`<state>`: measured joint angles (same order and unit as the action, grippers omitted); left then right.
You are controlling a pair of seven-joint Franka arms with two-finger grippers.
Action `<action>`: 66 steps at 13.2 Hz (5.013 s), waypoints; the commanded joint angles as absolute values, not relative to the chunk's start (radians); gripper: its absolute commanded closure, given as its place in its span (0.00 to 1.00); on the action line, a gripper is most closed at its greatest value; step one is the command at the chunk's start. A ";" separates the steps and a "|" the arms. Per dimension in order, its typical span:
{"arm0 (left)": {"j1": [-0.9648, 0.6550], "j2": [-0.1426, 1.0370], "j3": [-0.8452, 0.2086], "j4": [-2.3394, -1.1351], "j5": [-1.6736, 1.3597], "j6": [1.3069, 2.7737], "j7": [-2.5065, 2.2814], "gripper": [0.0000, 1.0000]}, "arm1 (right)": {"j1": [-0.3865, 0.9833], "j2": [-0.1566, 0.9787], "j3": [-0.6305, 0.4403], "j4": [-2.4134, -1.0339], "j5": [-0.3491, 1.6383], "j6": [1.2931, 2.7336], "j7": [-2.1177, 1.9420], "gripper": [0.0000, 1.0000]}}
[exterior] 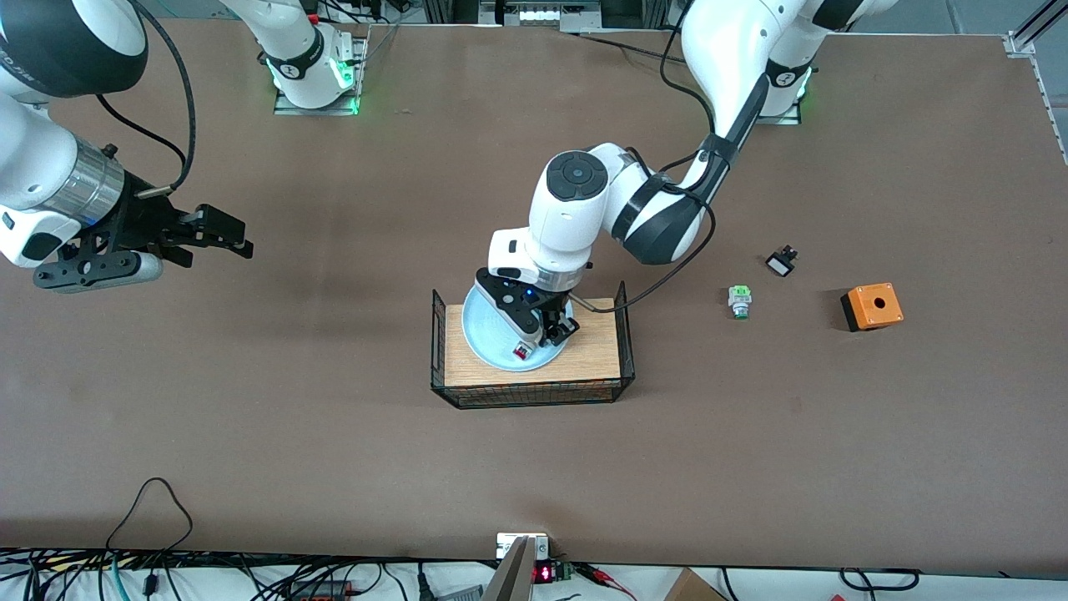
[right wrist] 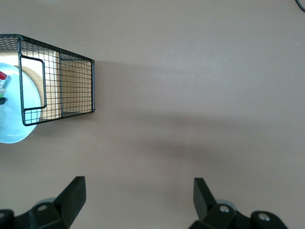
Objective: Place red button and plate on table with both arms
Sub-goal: 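Lower the left gripper and grasp the red button on the plate, then lift the red button with the left gripper while the right gripper advances, then lower the button beside the orange box while the right gripper reaches the plate, then open the left gripper and withdraw while the right gripper grips the plate, then lift the blue plate off the tray with the right gripper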
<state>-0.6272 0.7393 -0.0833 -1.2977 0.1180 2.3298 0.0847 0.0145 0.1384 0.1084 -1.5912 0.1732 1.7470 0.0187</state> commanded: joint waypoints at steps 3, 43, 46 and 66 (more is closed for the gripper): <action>-0.626 0.709 -0.092 -1.284 0.118 2.315 0.081 0.80 | 0.012 0.121 0.112 -1.548 0.195 1.732 0.006 0.00; 0.020 0.502 -0.112 -1.283 0.072 1.534 0.100 0.00 | 0.724 0.528 0.138 -1.542 -0.388 2.177 -0.147 0.00; 0.028 0.499 -0.100 -1.157 0.046 1.522 0.091 0.00 | 0.733 0.549 0.138 -1.543 -0.411 2.192 -0.147 0.00; 0.074 0.072 -0.107 -1.603 0.021 1.572 -0.014 0.00 | 0.747 0.552 0.138 -1.546 -0.431 2.210 -0.143 0.97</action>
<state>0.0730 0.0694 -0.1025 -1.6258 0.0349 1.5894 -0.0132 0.7368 0.5640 0.1436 -1.5450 -0.4161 2.2157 -0.1393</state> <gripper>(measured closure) 0.000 0.903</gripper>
